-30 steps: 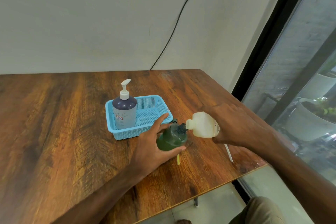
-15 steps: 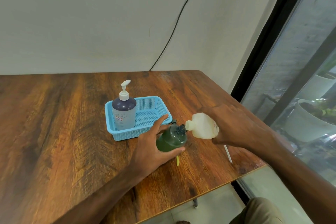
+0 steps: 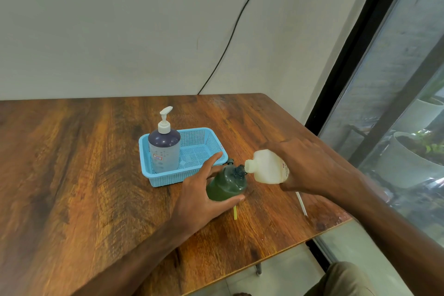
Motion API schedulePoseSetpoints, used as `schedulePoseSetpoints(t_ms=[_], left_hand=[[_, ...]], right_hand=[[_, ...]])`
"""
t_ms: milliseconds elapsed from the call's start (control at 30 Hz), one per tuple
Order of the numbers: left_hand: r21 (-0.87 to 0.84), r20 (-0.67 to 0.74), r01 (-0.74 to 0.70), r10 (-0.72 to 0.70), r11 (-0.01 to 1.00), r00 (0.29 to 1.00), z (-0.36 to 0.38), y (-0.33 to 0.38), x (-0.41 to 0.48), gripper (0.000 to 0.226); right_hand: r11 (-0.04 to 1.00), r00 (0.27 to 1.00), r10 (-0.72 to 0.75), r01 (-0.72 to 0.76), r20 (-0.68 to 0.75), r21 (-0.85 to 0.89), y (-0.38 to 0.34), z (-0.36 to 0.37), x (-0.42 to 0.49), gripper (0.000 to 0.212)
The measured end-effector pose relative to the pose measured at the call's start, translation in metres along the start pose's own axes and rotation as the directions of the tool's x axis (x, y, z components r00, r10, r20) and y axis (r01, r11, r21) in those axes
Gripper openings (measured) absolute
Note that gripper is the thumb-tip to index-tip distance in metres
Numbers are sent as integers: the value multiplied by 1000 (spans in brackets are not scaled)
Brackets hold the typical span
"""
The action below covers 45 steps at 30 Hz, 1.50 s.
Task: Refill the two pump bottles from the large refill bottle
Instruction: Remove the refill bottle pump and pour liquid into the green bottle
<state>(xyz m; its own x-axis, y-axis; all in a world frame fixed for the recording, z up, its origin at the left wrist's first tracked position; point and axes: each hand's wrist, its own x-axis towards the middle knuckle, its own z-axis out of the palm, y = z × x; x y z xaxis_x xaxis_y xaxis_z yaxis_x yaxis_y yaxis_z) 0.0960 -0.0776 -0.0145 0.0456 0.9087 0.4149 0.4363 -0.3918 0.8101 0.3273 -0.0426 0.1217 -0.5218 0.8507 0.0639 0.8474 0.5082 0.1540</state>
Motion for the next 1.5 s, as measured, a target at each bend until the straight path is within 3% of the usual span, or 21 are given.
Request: schedulePoseSetpoints(t_ms=[1500], left_hand=[[67, -5, 21, -21, 998, 1000, -1, 3, -1, 99]], right_hand=[[1000, 1000, -4, 5, 23, -23, -4, -9, -3, 82]])
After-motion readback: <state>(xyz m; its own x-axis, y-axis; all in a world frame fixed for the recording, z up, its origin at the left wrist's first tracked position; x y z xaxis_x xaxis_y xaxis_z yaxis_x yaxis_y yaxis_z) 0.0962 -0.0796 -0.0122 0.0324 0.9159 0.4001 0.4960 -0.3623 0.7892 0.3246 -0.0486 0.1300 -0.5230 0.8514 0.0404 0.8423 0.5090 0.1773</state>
